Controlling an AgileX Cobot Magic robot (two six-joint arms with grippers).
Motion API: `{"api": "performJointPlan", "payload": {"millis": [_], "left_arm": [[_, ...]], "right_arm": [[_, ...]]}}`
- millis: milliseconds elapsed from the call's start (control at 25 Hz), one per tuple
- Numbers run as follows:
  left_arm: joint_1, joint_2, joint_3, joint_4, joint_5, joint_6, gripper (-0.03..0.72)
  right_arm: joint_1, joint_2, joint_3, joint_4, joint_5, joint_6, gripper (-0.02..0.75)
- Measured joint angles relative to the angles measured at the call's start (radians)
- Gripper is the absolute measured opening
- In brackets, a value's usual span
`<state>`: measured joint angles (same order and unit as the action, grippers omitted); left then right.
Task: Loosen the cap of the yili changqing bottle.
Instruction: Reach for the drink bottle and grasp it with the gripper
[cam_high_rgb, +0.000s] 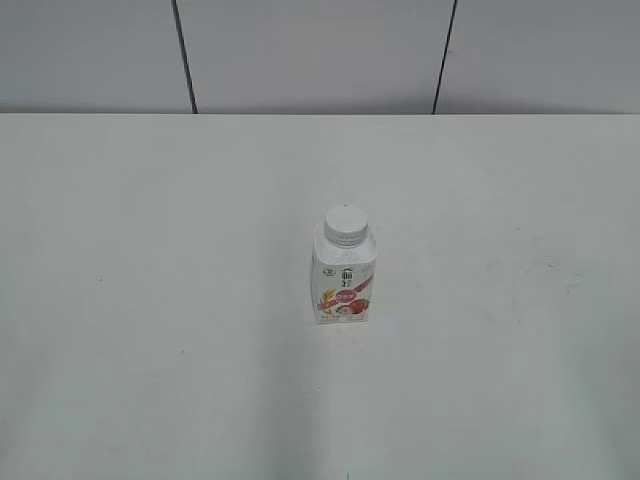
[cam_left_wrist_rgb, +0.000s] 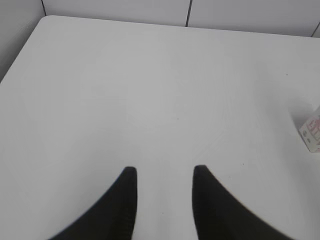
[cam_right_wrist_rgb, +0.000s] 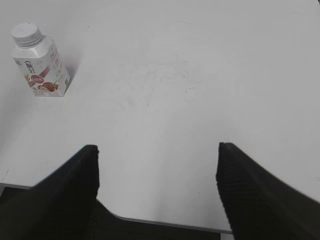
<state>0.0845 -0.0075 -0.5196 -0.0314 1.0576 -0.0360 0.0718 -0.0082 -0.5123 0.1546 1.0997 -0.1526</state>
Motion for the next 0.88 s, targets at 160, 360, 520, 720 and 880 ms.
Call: {"api": "performJointPlan", "payload": {"millis": [160, 360, 520, 720, 880], "left_arm": [[0.000, 0.000, 0.000, -0.020, 0.000, 0.000, 0.241], [0.000, 0.000, 0.000, -0.034, -0.001, 0.000, 0.259], [0.000, 0.000, 0.000, -0.032, -0.001, 0.000, 0.397], [0.000, 0.000, 0.000, -0.030, -0.001, 0.000, 0.507], [0.000, 0.000, -0.007, -0.029, -0.012, 0.000, 0.513]], "right_arm": [[0.000, 0.000, 0.000, 0.000, 0.000, 0.000, 0.575], [0.000, 0.000, 0.000, 0.000, 0.000, 0.000, 0.575], [0.000, 0.000, 0.000, 0.000, 0.000, 0.000, 0.575], [0.000, 0.000, 0.000, 0.000, 0.000, 0.000, 0.575], [0.000, 0.000, 0.000, 0.000, 0.000, 0.000, 0.575]]}}
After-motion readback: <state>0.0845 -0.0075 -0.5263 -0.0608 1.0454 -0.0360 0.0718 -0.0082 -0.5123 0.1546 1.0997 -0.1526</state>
